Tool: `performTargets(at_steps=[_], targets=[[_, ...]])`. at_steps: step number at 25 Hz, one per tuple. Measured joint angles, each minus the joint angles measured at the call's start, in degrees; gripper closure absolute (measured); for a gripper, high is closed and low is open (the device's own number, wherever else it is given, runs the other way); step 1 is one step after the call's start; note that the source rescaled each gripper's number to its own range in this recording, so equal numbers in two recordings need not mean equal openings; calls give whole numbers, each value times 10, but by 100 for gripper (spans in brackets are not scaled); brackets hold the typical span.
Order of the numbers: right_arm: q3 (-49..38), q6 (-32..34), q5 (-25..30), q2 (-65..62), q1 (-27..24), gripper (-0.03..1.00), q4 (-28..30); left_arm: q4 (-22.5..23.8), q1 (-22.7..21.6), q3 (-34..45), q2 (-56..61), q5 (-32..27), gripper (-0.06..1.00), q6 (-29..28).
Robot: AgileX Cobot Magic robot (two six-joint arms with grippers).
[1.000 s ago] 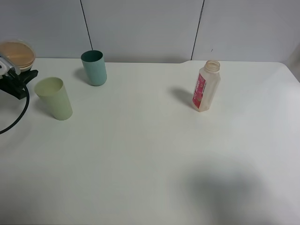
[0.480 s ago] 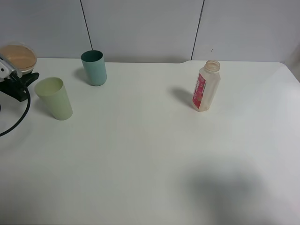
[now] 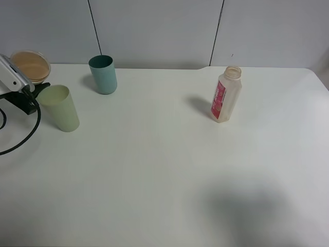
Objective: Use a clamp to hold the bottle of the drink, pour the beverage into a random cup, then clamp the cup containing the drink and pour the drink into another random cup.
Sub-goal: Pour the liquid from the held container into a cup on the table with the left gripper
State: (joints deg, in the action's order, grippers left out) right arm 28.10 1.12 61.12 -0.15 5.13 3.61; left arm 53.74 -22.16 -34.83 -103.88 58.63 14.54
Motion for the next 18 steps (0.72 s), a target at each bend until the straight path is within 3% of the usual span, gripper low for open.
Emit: performTargets(at_steps=[18], targets=[[0,0,0,0,0,-3,0,-17,0,0,0,-5,93,48]])
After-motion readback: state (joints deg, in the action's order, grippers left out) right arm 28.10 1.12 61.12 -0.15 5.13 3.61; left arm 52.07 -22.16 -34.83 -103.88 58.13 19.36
